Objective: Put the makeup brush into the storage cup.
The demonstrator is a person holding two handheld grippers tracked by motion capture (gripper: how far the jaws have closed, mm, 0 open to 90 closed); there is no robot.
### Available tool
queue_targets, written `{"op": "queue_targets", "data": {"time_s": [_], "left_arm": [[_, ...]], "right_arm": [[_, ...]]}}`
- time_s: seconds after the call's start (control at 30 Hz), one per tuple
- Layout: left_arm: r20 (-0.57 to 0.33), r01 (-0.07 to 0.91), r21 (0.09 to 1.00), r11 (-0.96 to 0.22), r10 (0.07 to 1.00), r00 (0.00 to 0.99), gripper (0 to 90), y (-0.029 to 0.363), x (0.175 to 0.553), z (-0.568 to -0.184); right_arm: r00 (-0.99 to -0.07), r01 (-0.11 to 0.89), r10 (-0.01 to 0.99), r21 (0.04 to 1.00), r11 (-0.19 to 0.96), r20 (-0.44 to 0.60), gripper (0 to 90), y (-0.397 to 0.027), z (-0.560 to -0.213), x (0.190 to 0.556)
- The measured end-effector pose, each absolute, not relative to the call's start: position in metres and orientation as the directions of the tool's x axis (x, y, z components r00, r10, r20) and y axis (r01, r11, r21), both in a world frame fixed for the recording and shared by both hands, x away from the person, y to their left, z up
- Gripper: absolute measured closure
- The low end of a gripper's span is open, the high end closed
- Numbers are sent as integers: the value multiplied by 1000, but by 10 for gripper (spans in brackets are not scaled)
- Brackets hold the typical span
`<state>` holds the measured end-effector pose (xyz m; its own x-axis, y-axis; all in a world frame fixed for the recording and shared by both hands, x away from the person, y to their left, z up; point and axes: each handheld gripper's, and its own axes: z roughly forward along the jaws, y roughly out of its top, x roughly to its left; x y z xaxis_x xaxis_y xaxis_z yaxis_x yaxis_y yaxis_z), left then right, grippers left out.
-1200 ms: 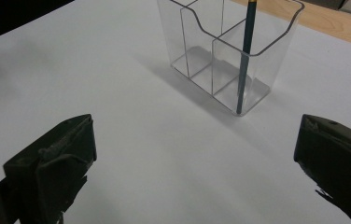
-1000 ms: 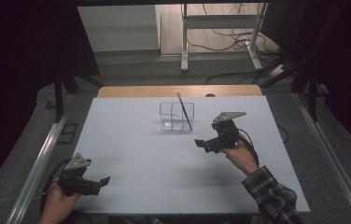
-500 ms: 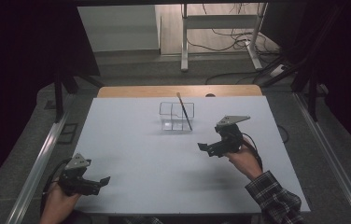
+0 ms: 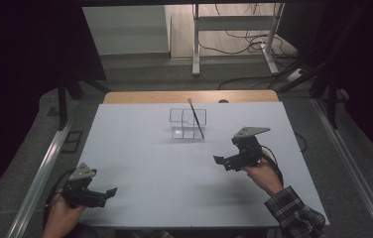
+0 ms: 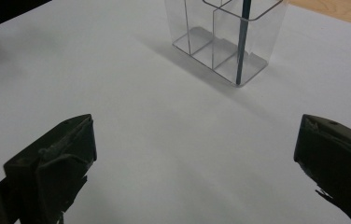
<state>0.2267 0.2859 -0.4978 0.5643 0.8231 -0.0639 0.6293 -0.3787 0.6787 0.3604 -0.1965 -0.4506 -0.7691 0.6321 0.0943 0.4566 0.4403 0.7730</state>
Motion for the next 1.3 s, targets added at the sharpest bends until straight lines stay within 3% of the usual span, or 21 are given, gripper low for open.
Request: {"op": "queue_targets", "data": {"time_s": [1.3], "left_arm": [[-64,630,679,-376,825,561,0,286,227,-498]], "right_arm": [[-747,473,659,769,431,90,0,-228,-452,336]]}}
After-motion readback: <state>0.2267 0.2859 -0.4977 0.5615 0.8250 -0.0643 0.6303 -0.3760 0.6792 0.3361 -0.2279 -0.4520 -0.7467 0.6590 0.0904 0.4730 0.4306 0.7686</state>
